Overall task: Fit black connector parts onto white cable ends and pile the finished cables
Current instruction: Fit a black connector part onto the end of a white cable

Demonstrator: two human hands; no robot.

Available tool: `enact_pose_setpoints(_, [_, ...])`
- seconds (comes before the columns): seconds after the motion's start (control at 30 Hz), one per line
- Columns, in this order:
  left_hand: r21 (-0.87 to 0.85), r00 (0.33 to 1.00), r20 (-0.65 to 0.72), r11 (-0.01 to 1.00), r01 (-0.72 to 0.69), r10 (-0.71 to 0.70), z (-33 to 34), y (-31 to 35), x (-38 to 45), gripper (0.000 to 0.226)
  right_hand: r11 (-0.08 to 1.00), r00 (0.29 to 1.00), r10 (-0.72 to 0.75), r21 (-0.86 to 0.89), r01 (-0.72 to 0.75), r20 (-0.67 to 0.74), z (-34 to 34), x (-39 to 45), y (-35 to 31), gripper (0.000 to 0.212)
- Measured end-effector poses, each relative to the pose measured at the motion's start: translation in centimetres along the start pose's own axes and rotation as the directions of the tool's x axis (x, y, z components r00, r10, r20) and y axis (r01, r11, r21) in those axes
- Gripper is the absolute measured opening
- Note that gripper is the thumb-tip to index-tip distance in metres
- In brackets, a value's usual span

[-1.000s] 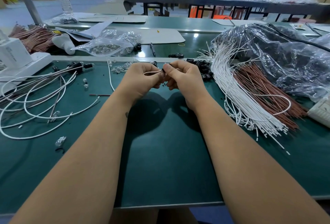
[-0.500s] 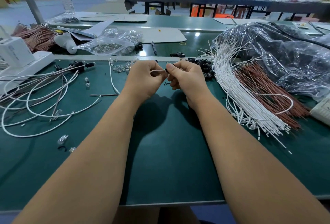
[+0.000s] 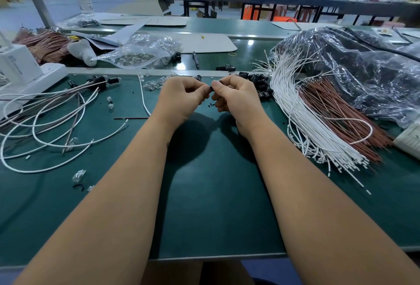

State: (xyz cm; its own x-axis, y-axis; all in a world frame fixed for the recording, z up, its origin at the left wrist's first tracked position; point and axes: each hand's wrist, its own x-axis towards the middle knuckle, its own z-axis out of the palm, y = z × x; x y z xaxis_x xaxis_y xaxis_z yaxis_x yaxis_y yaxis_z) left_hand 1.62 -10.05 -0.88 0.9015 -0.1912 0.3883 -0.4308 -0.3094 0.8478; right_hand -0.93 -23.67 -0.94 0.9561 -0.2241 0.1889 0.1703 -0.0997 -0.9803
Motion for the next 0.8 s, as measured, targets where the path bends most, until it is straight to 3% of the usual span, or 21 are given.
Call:
enact_pose_setpoints(0.27, [0.026, 1.0, -0.013, 1.0, -0.01, 0.01, 0.09, 0.4, -0.24, 0.013, 1.0, 1.0, -0.008, 0.02, 0.008, 0.008, -0.01, -0.06, -0.02, 0.016])
enact_pose_setpoints(0.6, [-0.021, 0.999, -0.033, 1.0, -0.023, 0.022, 0.14, 0.71, -0.43, 0.012, 0.975, 0.999, 0.042, 0.218, -0.034, -0.031, -0.17, 0.07, -0.33, 0.018])
enact_pose_setpoints(0.8, [0.015, 0.998, -0.024, 0.998, -0.054, 0.054, 0.06, 0.66, -0.57, 0.019, 0.982, 0.999, 0.041, 0.185, -0.035, -0.028, -0.07, 0.1, -0.18, 0.019])
